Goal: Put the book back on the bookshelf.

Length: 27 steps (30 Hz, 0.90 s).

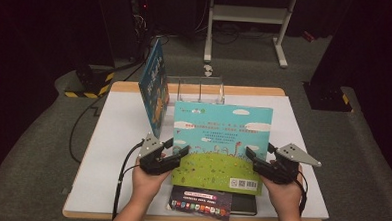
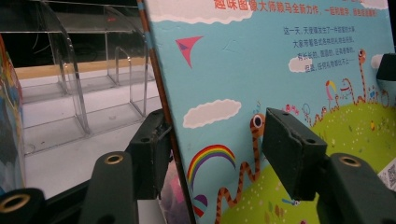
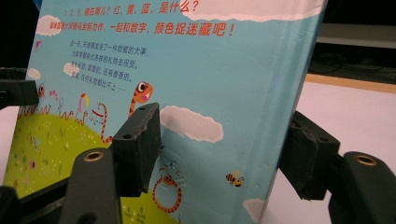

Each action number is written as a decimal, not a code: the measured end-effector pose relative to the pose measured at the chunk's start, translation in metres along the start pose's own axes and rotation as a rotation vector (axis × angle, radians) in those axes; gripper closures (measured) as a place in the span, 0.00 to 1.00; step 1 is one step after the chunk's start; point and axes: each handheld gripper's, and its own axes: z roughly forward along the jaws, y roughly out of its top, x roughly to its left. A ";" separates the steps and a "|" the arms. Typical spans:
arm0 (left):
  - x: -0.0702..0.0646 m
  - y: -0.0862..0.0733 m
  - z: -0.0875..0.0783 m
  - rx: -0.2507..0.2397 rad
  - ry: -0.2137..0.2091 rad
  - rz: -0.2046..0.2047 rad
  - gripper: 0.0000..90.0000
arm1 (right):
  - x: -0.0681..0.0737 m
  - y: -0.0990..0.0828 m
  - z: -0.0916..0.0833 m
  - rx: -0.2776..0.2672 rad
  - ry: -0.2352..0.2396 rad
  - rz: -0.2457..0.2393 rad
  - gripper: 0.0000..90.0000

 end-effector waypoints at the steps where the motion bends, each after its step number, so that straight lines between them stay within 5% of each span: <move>1: 0.000 0.000 0.000 -0.001 0.001 0.000 0.48 | 0.001 0.001 0.000 -0.003 -0.002 0.003 0.39; 22: 0.000 0.012 0.003 -0.072 0.005 0.012 0.55 | 0.004 0.025 -0.002 -0.068 -0.009 -0.021 0.45; 27: -0.001 0.016 0.002 -0.095 0.007 0.046 0.57 | 0.006 0.031 -0.001 -0.086 -0.014 -0.033 0.46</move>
